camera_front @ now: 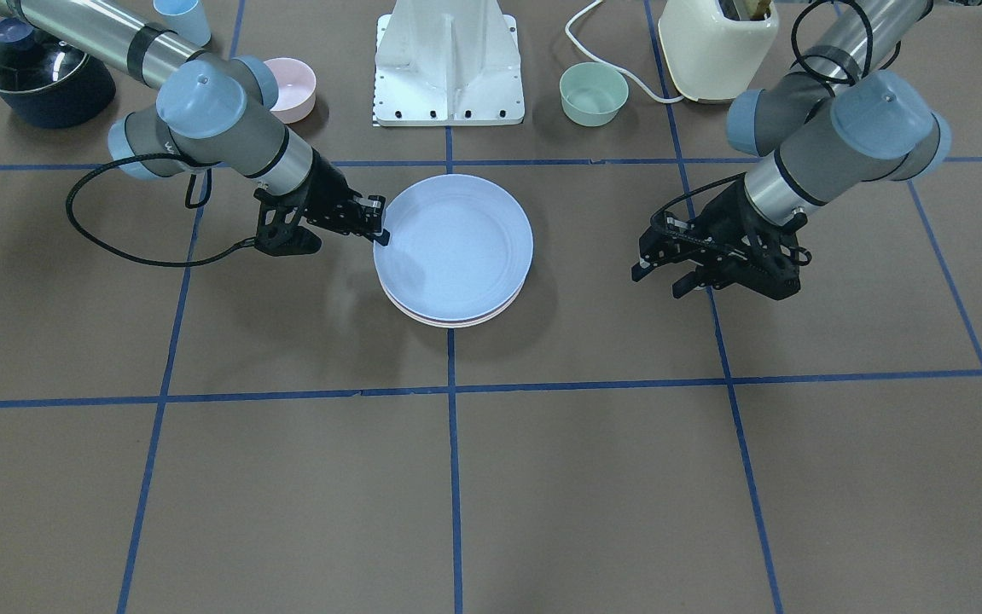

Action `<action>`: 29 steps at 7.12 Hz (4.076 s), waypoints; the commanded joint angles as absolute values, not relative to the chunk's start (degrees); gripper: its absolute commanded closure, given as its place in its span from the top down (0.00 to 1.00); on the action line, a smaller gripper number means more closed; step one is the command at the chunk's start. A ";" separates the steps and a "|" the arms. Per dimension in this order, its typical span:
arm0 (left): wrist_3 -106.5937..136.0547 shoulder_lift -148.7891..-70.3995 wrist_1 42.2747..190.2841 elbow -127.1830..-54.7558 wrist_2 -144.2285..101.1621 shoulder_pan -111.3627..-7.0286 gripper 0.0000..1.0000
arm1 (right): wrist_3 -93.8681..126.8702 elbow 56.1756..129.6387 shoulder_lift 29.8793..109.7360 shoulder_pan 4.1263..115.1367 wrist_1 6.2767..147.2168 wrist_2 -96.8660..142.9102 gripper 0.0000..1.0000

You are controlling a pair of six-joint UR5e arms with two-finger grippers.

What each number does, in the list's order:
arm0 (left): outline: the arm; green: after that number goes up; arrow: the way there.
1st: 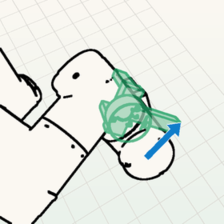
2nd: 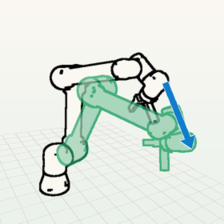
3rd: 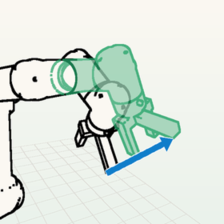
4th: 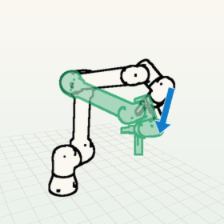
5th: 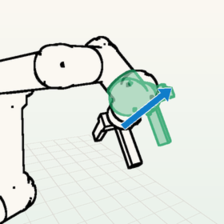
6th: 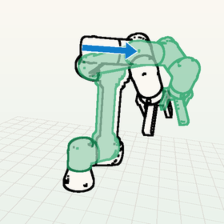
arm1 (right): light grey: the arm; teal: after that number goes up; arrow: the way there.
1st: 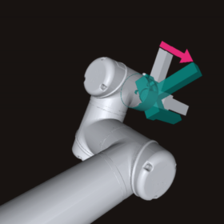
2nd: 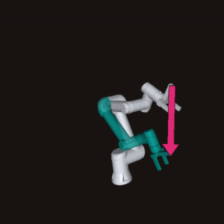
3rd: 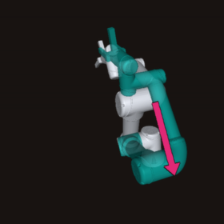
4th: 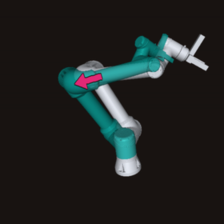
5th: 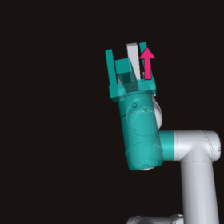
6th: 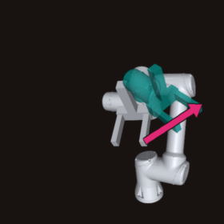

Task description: Stack three plates with pink and blue

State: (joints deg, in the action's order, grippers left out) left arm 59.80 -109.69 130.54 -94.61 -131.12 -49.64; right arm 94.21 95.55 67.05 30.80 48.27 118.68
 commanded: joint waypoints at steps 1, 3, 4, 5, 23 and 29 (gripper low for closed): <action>59.77 -109.60 130.69 -94.22 -131.04 -49.57 0.71 | 93.60 96.86 67.32 29.27 50.97 116.21 0.00; 59.68 -109.60 130.78 -94.13 -131.04 -49.57 0.71 | 93.60 96.86 67.41 28.74 50.98 113.92 0.00; 59.68 -109.60 130.78 -94.13 -131.04 -49.57 0.71 | 93.60 97.55 67.41 29.52 50.98 113.91 0.00; 59.68 -109.60 130.78 -94.13 -131.04 -49.57 0.71 | 93.60 97.65 67.67 29.44 51.06 113.82 0.00; 4.38 -92.64 119.84 -92.73 -136.85 -76.87 0.71 | 38.12 102.58 102.90 66.50 51.15 134.64 1.00; -6.68 -93.25 117.25 -86.75 -136.85 -83.67 0.71 | 21.35 99.75 101.79 74.86 62.68 136.41 1.00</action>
